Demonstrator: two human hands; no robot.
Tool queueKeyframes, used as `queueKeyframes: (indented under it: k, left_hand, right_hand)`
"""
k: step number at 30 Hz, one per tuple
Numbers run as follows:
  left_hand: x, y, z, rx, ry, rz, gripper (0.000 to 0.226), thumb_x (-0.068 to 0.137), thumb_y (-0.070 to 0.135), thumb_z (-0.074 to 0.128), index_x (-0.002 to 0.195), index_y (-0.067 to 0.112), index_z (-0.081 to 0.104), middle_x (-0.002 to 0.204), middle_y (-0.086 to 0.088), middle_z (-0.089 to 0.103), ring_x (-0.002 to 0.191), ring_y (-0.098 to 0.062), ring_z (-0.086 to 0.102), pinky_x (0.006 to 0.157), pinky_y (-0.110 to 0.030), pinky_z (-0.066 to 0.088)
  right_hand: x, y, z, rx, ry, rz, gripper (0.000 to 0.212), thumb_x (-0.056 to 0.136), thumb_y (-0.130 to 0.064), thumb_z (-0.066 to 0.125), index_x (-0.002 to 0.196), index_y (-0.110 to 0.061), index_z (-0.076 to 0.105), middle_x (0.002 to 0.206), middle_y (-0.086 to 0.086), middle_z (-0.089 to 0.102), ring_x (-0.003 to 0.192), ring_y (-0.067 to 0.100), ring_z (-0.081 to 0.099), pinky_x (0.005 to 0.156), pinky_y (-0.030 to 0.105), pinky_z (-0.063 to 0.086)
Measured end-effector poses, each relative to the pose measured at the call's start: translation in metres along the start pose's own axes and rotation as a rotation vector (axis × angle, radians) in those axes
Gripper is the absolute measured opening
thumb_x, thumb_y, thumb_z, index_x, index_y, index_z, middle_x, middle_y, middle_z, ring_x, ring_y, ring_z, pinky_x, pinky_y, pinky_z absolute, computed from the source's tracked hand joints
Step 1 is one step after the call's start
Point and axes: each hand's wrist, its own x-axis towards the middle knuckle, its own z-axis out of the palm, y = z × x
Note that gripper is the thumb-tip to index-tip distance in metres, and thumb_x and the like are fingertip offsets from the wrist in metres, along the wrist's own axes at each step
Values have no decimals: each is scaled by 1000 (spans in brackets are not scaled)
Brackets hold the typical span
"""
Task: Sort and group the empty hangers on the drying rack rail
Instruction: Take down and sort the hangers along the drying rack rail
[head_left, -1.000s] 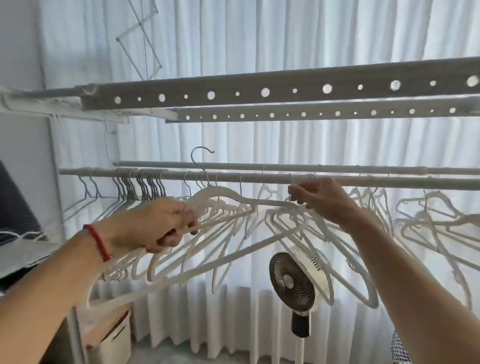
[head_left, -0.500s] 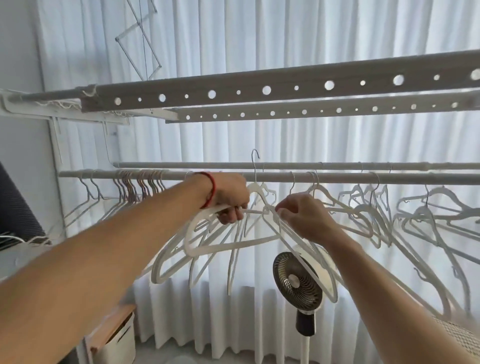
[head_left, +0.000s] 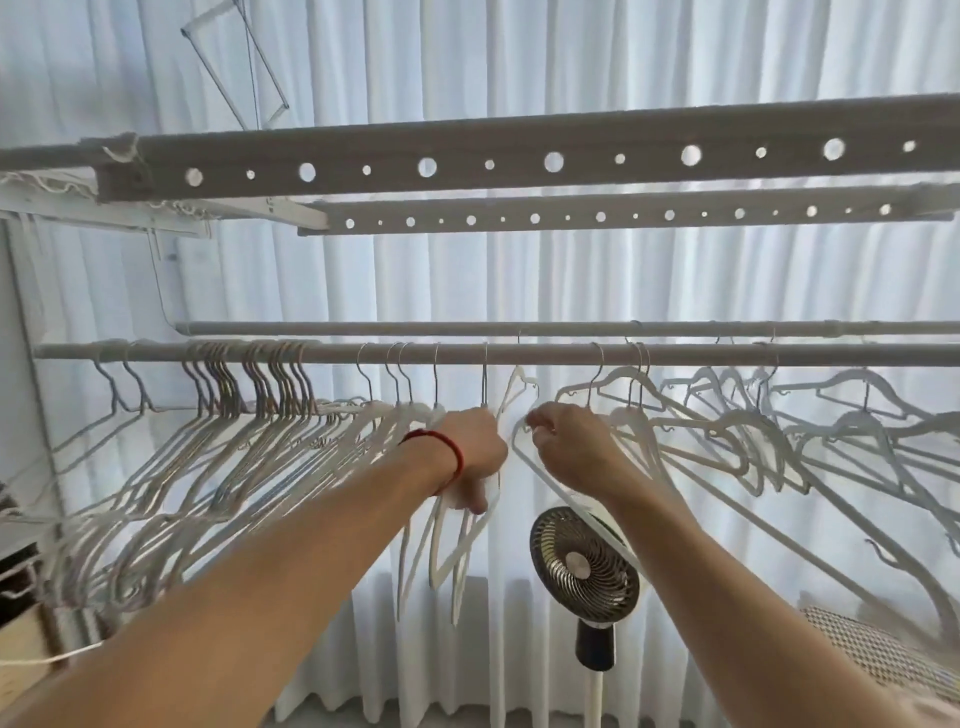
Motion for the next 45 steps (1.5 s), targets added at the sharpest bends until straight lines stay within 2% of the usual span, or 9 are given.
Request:
queueKeyframes:
  k: [4,8,12,18,26,30,35,40,45]
  left_hand:
    - [2,-20,-6,126,25,48,20,85,-6,29,91,-5,48,63,-21,71,27,-18,54,33,-17,40]
    - [5,-32,-18,96,-18,44,23,84,-7,25,84,5,44,72,-25,73,27,-18,53,36,-20,42]
    - [4,-39,-21,-57,-5,20,23,89,1,24,85,18,39,70,-20,68,25,-16,48,33,-17,36]
    - [10,-41,-9,-59,12,-29,35,90,2,25,121,3,42,75,-19,71,29,-18,52,35,-21,38]
    - [6,-38,-9,-130,-34,-25,19,91,-2,26,95,-5,44,63,-20,69,27,-21,52,34,-20,39]
    - [7,-33,-19,-165,-101,-10,15,96,-1,29,101,-5,43,77,-26,73,31,-21,55,33,-21,40]
    - [7,-36,-51,-193,-247,-55,27,97,3,35,118,-10,48,76,-23,75,38,-20,60,37,-22,45]
    - [10,-46,-63,-150,-220,-65,27,94,1,34,117,-4,49,78,-22,76,43,-22,64,39,-24,48]
    - [7,-54,-39,-169,-147,-68,19,93,0,34,105,-5,48,80,-25,75,47,-27,68,42,-27,50]
  right_hand:
    - [40,-4,38,84,-33,145,32,96,-1,43,112,8,68,118,24,70,115,39,61,97,40,48]
    - [85,9,75,200,-67,309,24,96,-1,42,74,-3,52,84,19,53,88,29,50,76,34,39]
    - [119,24,112,304,-113,419,27,97,-17,53,113,4,60,106,19,62,95,32,61,85,44,57]
    - [135,34,141,548,-90,531,31,86,-22,66,110,-1,68,104,14,72,88,24,65,67,30,48]
    - [142,49,117,327,171,566,39,104,-12,40,140,4,43,139,21,56,114,31,62,79,28,54]
    - [140,57,93,339,121,584,41,105,-8,40,144,2,45,145,22,48,133,34,52,105,39,47]
    - [130,57,66,-221,-51,358,35,105,-29,49,134,-14,62,140,6,58,129,20,57,103,26,40]
    - [122,64,80,301,129,550,33,103,-11,44,133,-4,57,135,17,61,125,33,58,83,28,44]
    - [85,64,114,-43,225,495,35,100,-4,44,135,-4,49,127,23,59,115,42,62,89,43,49]
